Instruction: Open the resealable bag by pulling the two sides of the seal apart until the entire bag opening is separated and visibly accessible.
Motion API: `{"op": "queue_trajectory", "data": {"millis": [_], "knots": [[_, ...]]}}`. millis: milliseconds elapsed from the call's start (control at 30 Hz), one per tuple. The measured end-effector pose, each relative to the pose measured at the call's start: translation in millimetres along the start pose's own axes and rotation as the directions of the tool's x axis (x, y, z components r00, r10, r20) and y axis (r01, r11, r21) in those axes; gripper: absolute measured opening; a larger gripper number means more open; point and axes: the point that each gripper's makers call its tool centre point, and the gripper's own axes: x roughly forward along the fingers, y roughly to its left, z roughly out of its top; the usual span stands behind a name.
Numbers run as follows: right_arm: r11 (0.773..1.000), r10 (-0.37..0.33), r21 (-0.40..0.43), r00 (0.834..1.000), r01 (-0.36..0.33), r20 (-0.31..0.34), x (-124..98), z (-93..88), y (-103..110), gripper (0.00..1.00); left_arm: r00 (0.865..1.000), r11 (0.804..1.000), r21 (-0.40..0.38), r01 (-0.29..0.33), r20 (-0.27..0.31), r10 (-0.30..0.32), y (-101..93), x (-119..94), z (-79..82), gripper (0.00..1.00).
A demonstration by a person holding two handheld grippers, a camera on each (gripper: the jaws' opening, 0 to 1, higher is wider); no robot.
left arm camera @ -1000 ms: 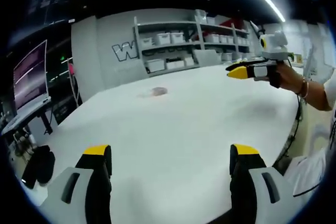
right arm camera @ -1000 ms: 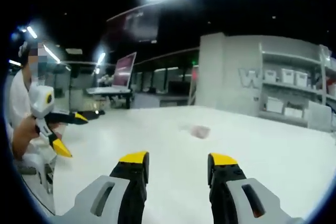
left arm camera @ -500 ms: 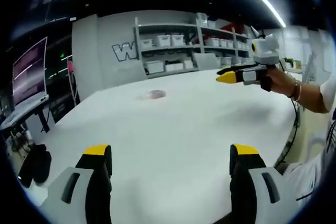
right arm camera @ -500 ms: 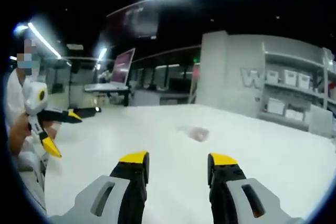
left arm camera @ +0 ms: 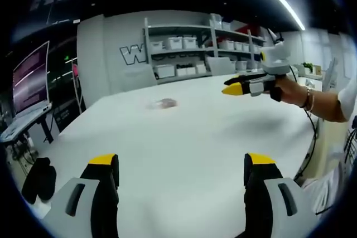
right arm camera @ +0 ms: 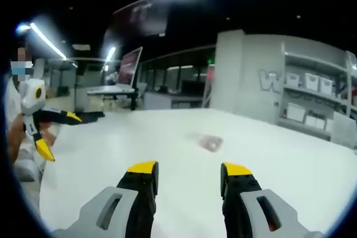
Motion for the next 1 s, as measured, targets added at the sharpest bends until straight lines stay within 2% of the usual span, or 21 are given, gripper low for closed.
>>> {"op": "queue_trajectory", "data": {"millis": [433,700,1000], "knots": [[1.000,0.011,0.019,1.000,-0.010,-0.011,15.9,3.8,-5.2,0.42,1.000,1.000,0.010,0.000,0.001,0.000,6.6,1.9,16.4,0.91],[1.000,0.026,-0.008,0.999,-0.026,-0.036,22.0,7.6,1.5,0.42,1.000,1.000,-0.006,0.002,-0.019,-0.002,10.5,0.5,16.1,0.91],[1.000,0.030,0.003,0.998,-0.030,-0.050,32.2,6.8,-0.7,0.42,1.000,1.000,-0.016,-0.001,-0.021,0.000,15.4,-0.5,21.3,0.91]]}}
